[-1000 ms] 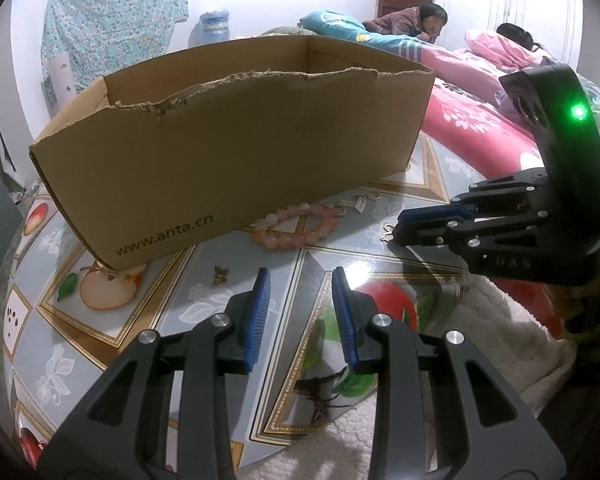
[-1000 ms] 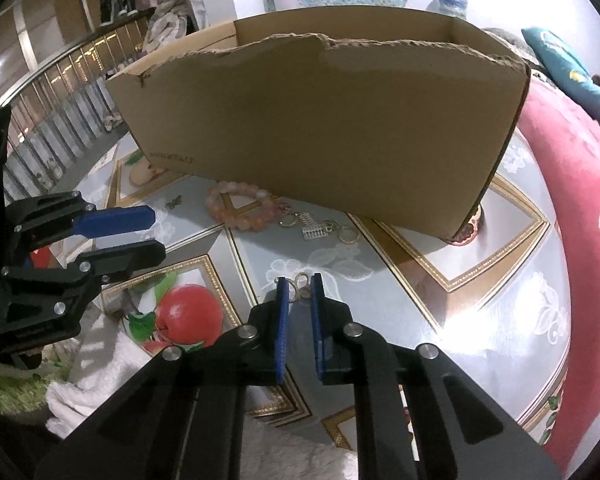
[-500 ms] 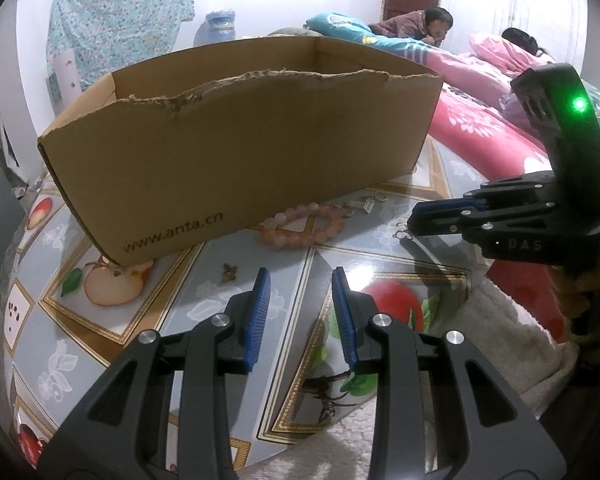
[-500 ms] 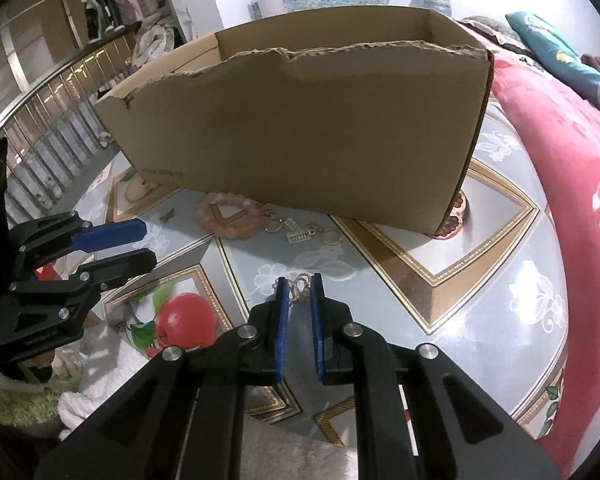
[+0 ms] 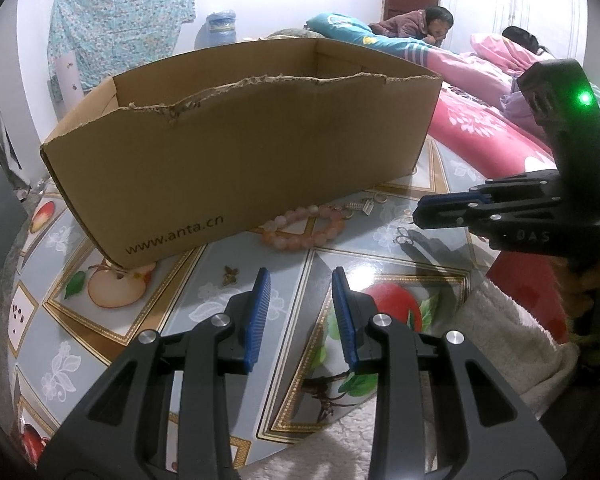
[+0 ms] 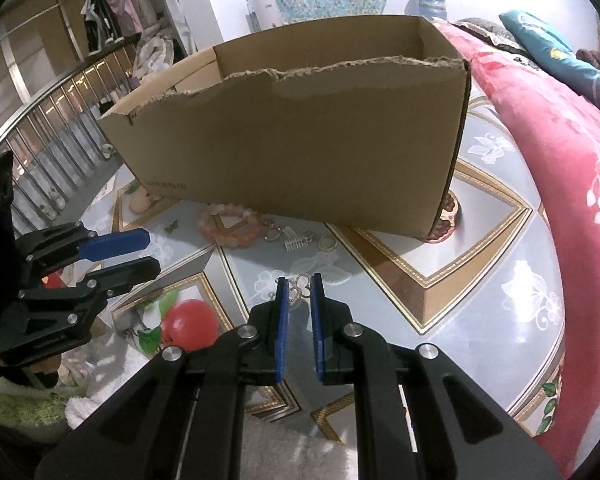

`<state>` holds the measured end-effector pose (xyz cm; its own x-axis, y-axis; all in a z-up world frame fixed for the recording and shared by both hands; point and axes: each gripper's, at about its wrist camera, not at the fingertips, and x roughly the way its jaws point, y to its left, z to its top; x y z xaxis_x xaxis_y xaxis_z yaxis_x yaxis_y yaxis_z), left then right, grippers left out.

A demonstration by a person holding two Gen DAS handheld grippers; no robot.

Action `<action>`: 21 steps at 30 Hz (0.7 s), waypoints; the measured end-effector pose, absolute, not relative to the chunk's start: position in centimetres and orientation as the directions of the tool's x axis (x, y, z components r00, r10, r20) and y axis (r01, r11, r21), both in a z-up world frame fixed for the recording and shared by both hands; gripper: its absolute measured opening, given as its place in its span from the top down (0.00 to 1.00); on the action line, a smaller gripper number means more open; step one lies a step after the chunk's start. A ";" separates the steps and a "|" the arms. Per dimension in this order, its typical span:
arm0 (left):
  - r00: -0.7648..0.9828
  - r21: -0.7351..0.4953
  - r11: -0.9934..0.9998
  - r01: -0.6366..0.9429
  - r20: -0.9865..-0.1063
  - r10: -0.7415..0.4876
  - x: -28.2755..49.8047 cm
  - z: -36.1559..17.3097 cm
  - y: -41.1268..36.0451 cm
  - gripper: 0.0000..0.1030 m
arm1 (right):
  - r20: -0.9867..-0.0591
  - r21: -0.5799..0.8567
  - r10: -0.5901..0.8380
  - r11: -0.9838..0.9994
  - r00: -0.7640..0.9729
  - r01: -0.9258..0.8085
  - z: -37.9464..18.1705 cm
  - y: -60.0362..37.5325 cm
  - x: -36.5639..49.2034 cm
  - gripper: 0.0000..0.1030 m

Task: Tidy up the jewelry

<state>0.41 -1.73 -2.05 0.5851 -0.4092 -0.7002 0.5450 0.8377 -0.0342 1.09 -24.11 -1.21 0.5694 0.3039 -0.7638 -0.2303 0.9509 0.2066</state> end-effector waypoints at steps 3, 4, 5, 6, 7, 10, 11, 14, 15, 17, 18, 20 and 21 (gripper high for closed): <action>0.589 -0.030 0.839 0.543 -0.699 -0.406 0.4 -2.0 -1.8 0.71 | -0.759 0.211 0.310 0.949 0.573 -0.234 -1.2 -24.1 1.0 0.89; 0.590 -0.029 0.840 0.541 -0.699 -0.404 0.4 -1.9 -1.7 0.71 | -0.758 0.213 0.312 0.948 0.572 -0.236 -1.2 -24.1 0.9 0.89; 0.592 -0.027 0.842 0.539 -0.699 -0.402 0.4 -1.9 -1.7 0.71 | -0.759 0.213 0.313 0.948 0.571 -0.237 -1.2 -24.1 0.9 0.89; 0.593 -0.027 0.843 0.537 -0.699 -0.400 0.4 -1.9 -1.6 0.71 | -0.758 0.214 0.314 0.947 0.571 -0.238 -1.2 -24.1 0.9 0.89; 0.594 -0.026 0.844 0.535 -0.699 -0.398 0.4 -1.8 -1.6 0.71 | -0.758 0.214 0.315 0.947 0.571 -0.239 -1.2 -24.1 0.9 0.89; 0.601 -0.020 0.850 0.527 -0.698 -0.389 0.5 -1.8 -1.5 0.71 | -0.757 0.213 0.315 0.947 0.573 -0.239 -1.2 -24.1 1.0 0.89; 0.603 -0.019 0.852 0.523 -0.698 -0.386 0.6 -1.8 -1.3 0.71 | -0.756 0.214 0.316 0.947 0.573 -0.240 -1.2 -24.2 0.9 0.89; 0.610 -0.013 0.858 0.513 -0.698 -0.376 0.8 -1.6 -1.1 0.71 | -0.755 0.215 0.317 0.947 0.574 -0.239 -1.2 -24.2 0.9 0.89; 0.613 -0.009 0.861 0.508 -0.698 -0.369 0.9 -1.6 -1.0 0.71 | -0.755 0.215 0.317 0.947 0.574 -0.240 -1.2 -24.1 0.9 0.89; 0.620 0.001 0.868 0.496 -0.701 -0.353 1.2 -1.6 -0.8 0.71 | -0.756 0.215 0.317 0.947 0.573 -0.240 -1.2 -24.1 1.0 0.89; 0.623 0.005 0.873 0.488 -0.703 -0.344 1.5 -1.6 -0.7 0.71 | -0.757 0.216 0.318 0.946 0.572 -0.240 -1.2 -24.1 1.0 0.89; 0.627 0.010 0.880 0.475 -0.705 -0.331 1.9 -1.6 -0.5 0.71 | -0.757 0.217 0.320 0.946 0.570 -0.242 -1.3 -24.1 1.0 0.89; 0.629 0.013 0.883 0.469 -0.707 -0.323 2.1 -1.6 -0.4 0.71 | -0.757 0.217 0.321 0.945 0.569 -0.244 -1.3 -24.1 1.0 0.89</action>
<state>2.09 -0.39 -1.59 0.6290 -0.3235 -0.7069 0.4689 0.8831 0.0131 1.04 -24.06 -1.27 0.5693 0.3210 -0.7568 -0.2443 0.9451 0.2171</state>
